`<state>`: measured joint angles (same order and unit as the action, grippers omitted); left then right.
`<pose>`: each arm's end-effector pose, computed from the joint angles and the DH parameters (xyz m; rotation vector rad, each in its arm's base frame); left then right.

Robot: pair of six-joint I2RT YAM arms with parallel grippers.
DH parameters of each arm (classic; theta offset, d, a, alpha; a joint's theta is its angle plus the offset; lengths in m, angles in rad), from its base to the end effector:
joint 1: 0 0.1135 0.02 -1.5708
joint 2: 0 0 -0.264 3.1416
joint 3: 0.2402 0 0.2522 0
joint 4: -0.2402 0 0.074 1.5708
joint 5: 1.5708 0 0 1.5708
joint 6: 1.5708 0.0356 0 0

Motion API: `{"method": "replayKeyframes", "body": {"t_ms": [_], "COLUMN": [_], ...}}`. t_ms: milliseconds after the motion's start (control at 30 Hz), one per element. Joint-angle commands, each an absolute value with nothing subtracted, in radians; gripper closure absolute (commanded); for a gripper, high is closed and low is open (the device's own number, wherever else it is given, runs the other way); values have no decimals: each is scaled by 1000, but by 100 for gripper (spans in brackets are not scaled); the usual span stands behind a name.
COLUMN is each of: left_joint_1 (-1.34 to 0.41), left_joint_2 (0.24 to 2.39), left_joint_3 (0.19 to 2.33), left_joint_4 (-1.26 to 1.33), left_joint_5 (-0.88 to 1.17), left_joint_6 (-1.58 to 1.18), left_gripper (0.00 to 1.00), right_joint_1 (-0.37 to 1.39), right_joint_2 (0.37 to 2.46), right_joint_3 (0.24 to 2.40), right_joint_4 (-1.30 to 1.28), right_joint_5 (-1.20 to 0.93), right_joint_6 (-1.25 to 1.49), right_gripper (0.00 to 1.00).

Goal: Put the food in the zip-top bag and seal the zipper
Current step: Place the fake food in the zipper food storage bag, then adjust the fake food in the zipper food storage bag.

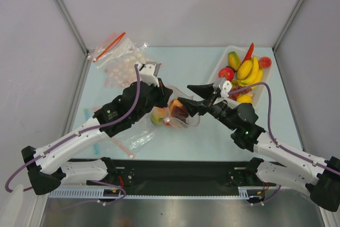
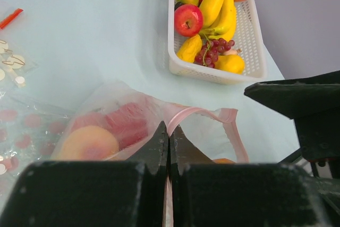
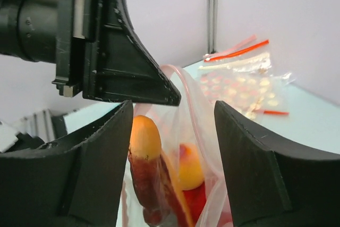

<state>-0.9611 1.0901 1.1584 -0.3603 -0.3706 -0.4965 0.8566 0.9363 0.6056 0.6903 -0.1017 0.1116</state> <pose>0.1485 -0.1901 0.3933 0.1776 1.8879 -0.6675 0.1395 0.1664 0.3418 -0.5448 1.1398 0.9037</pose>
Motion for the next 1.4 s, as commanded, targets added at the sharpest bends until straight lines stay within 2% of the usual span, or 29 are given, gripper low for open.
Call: {"method": "replayKeyframes", "body": {"t_ms": [0,233,600,667,767,800,1133,1367], "left_joint_1": [-954,-956,-956,-956,-956,-956,-956,-954], "left_joint_2": [1062,1063,1037,1040,1040,1042,1049,1022], "left_joint_3": [1158,1146,1134,1134,1134,1134,1141,1143], "left_joint_4": [-281,-279,-276,-275,-278,-278,-290,-293], "left_joint_5": [-357,-345,-364,-357,-347,-347,-365,-296], "left_joint_6": [-476,-468,-463,-462,-463,-463,-465,-501], "left_gripper": [100,100,100,100,100,100,100,100], "right_joint_1": [862,862,862,862,862,862,753,683], "right_joint_2": [919,956,1034,1051,1084,1085,893,963], "right_joint_3": [707,833,919,930,948,953,731,631], "right_joint_4": [439,217,43,37,29,35,392,684], "right_joint_5": [-210,-357,-342,-351,-364,-364,-414,-437], "right_joint_6": [-87,-159,-183,-180,-170,-160,118,368], "right_gripper": [33,36,37,40,76,100,100,100]}}
